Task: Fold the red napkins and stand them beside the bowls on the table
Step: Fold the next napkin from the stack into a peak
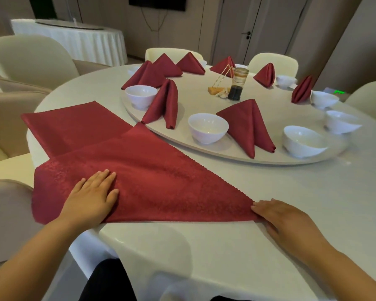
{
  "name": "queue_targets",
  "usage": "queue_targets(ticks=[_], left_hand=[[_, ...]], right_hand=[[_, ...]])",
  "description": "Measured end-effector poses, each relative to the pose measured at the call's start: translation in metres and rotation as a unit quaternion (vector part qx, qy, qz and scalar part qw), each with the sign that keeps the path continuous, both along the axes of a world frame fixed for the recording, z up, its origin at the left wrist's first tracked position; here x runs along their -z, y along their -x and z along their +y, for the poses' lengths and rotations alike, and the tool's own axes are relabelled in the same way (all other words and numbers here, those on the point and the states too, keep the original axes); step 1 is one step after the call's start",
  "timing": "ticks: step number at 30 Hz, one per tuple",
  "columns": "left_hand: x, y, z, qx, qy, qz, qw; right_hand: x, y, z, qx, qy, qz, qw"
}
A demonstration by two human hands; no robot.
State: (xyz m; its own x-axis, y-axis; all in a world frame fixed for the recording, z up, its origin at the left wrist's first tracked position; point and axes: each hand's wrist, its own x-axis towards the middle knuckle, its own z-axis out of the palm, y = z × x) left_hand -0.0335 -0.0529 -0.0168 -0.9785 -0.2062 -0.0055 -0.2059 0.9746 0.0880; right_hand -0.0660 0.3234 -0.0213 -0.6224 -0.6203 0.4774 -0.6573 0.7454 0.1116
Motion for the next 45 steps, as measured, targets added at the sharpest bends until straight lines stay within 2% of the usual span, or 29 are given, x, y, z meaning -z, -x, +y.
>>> queue_targets(ticks=[6,9,12,15,22,24,27,29,31,37,45], left_hand=[[-0.004,0.000,0.007,0.012,0.004,-0.005,1.000],[-0.005,0.001,0.026,0.052,-0.002,-0.002,0.999],[0.000,0.004,0.053,0.100,-0.006,-0.002,0.995],[0.002,-0.002,0.079,0.139,-0.014,0.010,0.990],[0.006,-0.023,0.093,0.171,0.001,0.034,0.985],[0.013,-0.033,0.088,0.191,-0.008,0.054,0.980],[0.019,-0.042,0.087,0.206,0.004,0.053,0.977],[0.019,-0.042,0.087,0.204,0.008,0.053,0.977],[0.017,-0.040,0.087,0.209,0.004,0.048,0.977],[0.021,-0.040,0.086,0.221,-0.003,0.052,0.974],[0.003,-0.030,0.086,0.166,-0.147,0.046,0.974]], right_hand=[[-0.004,0.003,0.016,0.037,0.029,0.020,0.999],[-0.017,-0.016,0.033,0.102,0.030,-0.028,0.994],[-0.031,-0.040,0.061,0.154,0.069,-0.078,0.983],[-0.049,-0.066,0.088,0.137,0.125,-0.153,0.971],[-0.094,-0.085,0.104,0.106,0.250,-0.208,0.940],[-0.104,-0.084,0.105,0.129,0.252,-0.201,0.938],[-0.115,-0.079,0.098,0.144,0.295,-0.267,0.906],[-0.124,-0.067,0.070,0.125,0.345,-0.268,0.891],[-0.120,-0.042,0.052,0.089,0.367,-0.252,0.891],[-0.093,0.042,-0.028,0.134,0.282,-0.282,0.907],[-0.047,0.104,-0.117,0.214,0.188,-0.248,0.926]])
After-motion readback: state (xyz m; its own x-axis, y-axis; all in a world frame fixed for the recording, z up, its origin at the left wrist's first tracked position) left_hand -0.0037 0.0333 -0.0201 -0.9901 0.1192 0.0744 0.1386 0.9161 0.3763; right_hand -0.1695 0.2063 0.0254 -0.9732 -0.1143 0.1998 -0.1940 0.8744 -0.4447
